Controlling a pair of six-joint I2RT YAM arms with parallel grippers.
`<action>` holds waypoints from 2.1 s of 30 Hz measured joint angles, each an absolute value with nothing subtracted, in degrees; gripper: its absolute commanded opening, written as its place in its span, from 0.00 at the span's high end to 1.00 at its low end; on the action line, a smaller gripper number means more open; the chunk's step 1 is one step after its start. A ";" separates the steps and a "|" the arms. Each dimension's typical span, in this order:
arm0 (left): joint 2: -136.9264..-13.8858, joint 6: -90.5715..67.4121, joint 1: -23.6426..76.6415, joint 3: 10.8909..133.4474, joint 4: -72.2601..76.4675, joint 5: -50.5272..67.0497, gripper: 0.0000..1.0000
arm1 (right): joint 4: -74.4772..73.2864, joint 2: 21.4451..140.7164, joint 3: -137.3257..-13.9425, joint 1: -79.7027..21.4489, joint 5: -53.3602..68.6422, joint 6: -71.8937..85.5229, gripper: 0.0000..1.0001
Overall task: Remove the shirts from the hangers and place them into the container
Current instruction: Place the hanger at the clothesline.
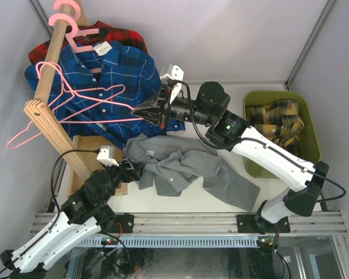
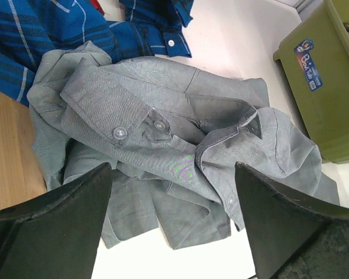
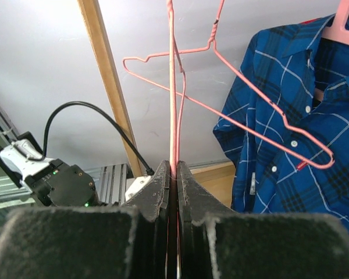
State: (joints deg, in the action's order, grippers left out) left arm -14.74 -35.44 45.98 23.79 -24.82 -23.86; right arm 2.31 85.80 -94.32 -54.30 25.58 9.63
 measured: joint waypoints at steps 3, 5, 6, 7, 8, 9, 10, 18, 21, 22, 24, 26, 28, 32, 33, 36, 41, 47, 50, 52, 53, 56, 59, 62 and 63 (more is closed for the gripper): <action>-15.20 -35.40 45.98 23.79 -24.84 -23.90 0.11 | 2.44 86.76 -95.02 -53.19 27.90 10.17 1.00; -15.64 -35.38 45.98 23.83 -24.91 -23.99 0.11 | 3.09 87.39 -95.09 -52.29 28.86 10.74 1.00; -15.79 -35.38 45.98 23.92 -25.06 -24.05 0.11 | 3.31 87.55 -95.07 -51.99 29.10 10.98 1.00; -15.86 -35.38 45.98 23.97 -25.12 -24.12 0.11 | 3.57 87.59 -94.98 -51.64 29.50 11.40 1.00; -15.88 -35.38 45.98 23.97 -25.17 -24.32 0.11 | 3.73 87.59 -94.94 -51.33 29.93 11.73 1.00; -15.88 -35.38 45.98 23.97 -25.30 -24.43 0.12 | 4.10 87.53 -94.94 -51.05 30.28 11.94 1.00; -15.88 -35.38 45.98 23.97 -25.47 -24.56 0.12 | 4.29 87.39 -94.91 -50.87 30.44 12.10 1.00; -15.90 -35.16 45.98 23.97 -26.30 -25.78 0.12 | 1.93 83.77 -94.30 -49.06 33.28 13.23 1.00; -16.16 -34.85 45.98 24.01 -26.70 -26.89 0.14 | 0.16 81.01 -92.77 -48.80 34.02 12.99 1.00; -16.21 -34.79 45.98 24.03 -26.96 -27.29 0.14 | -0.19 80.20 -92.05 -48.75 34.26 12.95 1.00; -16.27 -34.59 45.98 24.14 -27.55 -27.99 0.15 | -0.25 78.26 -89.71 -48.34 34.89 12.95 1.00; -16.29 -34.33 45.98 24.32 -27.79 -28.56 0.16 | -0.25 76.55 -87.26 -47.90 35.57 13.30 1.00; -16.38 -34.30 45.98 24.60 -28.01 -28.86 0.16 | -0.14 75.46 -85.56 -46.92 36.10 13.93 1.00; -16.40 -34.30 45.98 25.04 -28.08 -29.26 0.17 | 0.19 74.11 -83.92 -44.77 37.06 14.52 1.00; -16.40 -34.30 45.98 25.08 -28.10 -29.34 0.17 | 0.49 73.95 -83.92 -44.34 37.54 14.59 1.00; -16.40 -34.04 45.98 25.08 -28.10 -29.36 0.17 | 2.15 74.02 -83.92 -43.77 38.57 14.81 1.00; -16.38 -33.89 45.98 25.08 -28.08 -29.30 0.18 | 5.87 76.95 -84.64 -44.42 40.66 15.03 1.00; -16.25 -33.89 45.98 25.08 -28.08 -29.10 0.18 | 6.90 87.11 -92.47 -46.76 42.61 15.31 1.00; -16.05 -33.87 45.98 25.08 -28.05 -28.71 0.18 | 8.69 91.50 -95.96 -47.68 43.33 15.42 1.00; -16.05 -33.87 45.98 25.08 -28.05 -28.56 0.18 | 9.61 93.80 -98.00 -48.12 44.10 15.44 1.00; -16.03 -33.87 45.98 25.08 -28.05 -28.45 0.18 | 9.58 94.83 -99.02 -48.36 44.31 15.46 1.00; -15.79 -33.89 45.98 25.08 -28.08 -28.29 0.18 | 9.52 96.53 -100.73 -48.93 44.80 15.46 1.00; -15.59 -33.89 45.98 25.08 -28.05 -28.29 0.18 | 8.62 96.97 -101.01 -49.54 44.84 15.46 1.00; -15.62 -33.89 45.98 25.08 -28.05 -28.32 0.18 | 5.76 97.91 -102.63 -50.04 44.82 15.46 1.00; -15.68 -33.89 45.98 25.08 -28.05 -28.38 0.18 | 4.89 98.26 -103.18 -50.15 44.64 15.46 1.00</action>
State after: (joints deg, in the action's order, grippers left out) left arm -15.68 -33.89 45.98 25.08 -28.05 -28.38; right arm 4.89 98.26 -103.18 -50.15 44.64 15.46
